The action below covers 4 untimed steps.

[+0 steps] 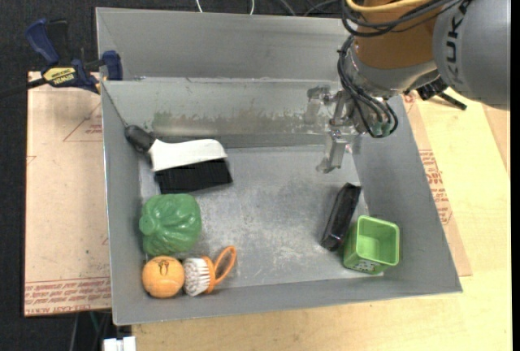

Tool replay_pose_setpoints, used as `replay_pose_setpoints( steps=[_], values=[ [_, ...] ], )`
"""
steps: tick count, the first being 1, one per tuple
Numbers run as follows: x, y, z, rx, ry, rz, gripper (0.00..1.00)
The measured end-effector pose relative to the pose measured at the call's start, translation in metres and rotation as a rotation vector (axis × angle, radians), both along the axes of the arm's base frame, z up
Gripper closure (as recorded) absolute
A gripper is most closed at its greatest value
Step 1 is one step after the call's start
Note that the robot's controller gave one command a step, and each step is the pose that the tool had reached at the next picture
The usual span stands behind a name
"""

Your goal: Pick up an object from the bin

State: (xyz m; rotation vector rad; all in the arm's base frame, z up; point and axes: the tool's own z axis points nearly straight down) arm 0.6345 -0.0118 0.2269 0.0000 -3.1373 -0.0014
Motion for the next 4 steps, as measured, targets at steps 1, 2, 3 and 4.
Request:
replay_pose_setpoints(
  steps=[1,2,3,4],
  values=[
    [0.001,0.000,0.005,0.000,-0.007,0.000,0.00],
    [-0.012,-0.025,-0.060,0.001,-0.012,0.282,0.00],
    [-0.107,-0.069,-0.070,0.001,-0.009,0.554,0.00],
    [-0.074,-0.113,-0.096,0.003,-0.009,0.666,0.00]
  ],
)
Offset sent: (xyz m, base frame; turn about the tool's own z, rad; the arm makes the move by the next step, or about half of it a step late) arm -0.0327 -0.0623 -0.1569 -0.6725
